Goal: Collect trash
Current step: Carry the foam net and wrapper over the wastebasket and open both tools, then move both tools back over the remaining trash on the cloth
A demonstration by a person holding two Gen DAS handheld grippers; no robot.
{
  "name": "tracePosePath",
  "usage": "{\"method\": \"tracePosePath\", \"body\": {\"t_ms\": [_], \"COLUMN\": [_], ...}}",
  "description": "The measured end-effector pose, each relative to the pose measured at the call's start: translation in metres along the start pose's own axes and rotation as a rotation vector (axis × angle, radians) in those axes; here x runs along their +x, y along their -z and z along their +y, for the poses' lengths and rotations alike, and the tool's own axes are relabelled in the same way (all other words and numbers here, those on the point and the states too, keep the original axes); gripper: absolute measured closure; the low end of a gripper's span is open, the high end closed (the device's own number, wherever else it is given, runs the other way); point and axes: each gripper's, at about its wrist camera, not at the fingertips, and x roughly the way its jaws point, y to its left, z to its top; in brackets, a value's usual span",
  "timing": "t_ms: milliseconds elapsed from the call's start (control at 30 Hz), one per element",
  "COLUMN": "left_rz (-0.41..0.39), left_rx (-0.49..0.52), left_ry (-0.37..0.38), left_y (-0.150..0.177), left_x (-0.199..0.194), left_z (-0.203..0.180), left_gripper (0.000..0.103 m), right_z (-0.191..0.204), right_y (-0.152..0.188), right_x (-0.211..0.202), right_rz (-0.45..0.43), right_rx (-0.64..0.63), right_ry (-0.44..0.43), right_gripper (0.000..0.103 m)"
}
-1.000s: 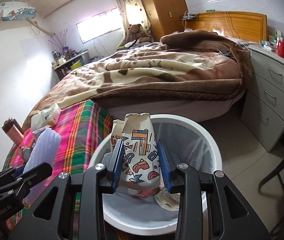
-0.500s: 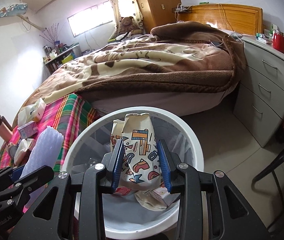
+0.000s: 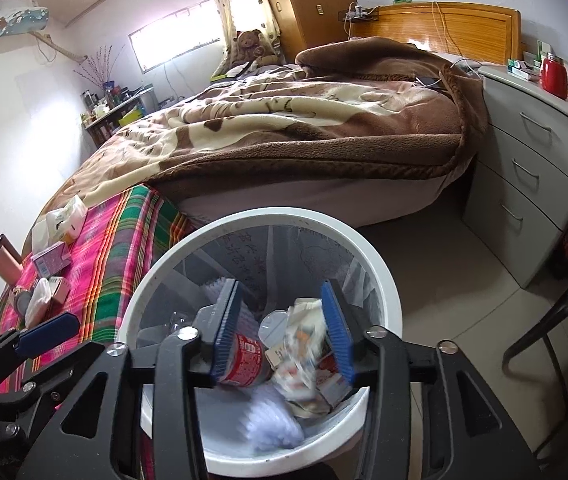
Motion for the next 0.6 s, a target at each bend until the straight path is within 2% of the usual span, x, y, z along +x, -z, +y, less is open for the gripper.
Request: {"method": "tracePosePath", "body": {"t_ms": [600], "left_rz": [-0.057], "left_rx": [-0.044], "left_ry": [-0.057], "left_y": [0.008], "left_x": [-0.035], "left_z": [0.03], "left_gripper": [0.035], "right_z": [0.025], "right_y": [0.003], "right_x": [-0.011], "right_rz": [-0.037], "right_rx": [-0.02], "right_ry": [-0.038], "right_gripper": [0.054]}}
